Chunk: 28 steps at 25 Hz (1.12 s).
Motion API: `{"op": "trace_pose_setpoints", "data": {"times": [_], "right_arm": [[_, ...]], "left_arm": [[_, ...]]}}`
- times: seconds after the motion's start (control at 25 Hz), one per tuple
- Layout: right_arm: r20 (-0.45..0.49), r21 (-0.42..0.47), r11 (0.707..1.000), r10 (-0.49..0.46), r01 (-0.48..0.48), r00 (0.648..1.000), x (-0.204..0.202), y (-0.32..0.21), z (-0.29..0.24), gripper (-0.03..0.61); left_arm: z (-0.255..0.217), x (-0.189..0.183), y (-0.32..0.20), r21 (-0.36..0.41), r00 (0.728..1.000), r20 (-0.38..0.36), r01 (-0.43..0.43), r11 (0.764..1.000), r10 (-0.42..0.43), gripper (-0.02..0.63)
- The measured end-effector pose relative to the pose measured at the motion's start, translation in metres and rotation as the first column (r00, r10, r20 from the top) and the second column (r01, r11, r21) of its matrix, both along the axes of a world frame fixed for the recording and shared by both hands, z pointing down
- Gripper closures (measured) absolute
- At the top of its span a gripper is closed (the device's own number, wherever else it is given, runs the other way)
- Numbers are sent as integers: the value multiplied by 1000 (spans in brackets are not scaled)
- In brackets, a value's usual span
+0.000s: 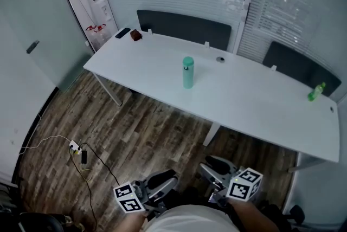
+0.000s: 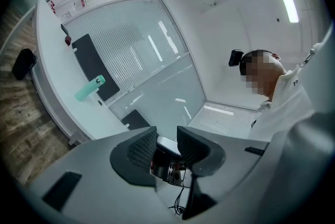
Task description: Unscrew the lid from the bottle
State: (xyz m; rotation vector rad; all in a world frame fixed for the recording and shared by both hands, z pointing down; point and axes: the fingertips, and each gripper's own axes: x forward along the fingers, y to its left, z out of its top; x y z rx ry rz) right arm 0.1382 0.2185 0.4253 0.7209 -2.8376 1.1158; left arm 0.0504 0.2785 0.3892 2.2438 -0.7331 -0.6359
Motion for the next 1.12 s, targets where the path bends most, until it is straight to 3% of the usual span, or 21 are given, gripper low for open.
{"op": "trace_pose_setpoints", "data": {"times": [0.28,0.72,1.12], "right_arm": [[-18,6,1000,9,-9,1000,-32,-35,5,405],[-24,10,988,152,-152,988,-110,-144,-6,405],[-41,5,972,235,-235,971,-157,-198,-8,405]], "left_arm": [[13,-26,-44,-1,999,-14,-37,999,37,485],[5,-112,-160,13,987,-8,-161,987,161,485],[5,-167,-221,16,973,-17,-229,973,229,485]]}}
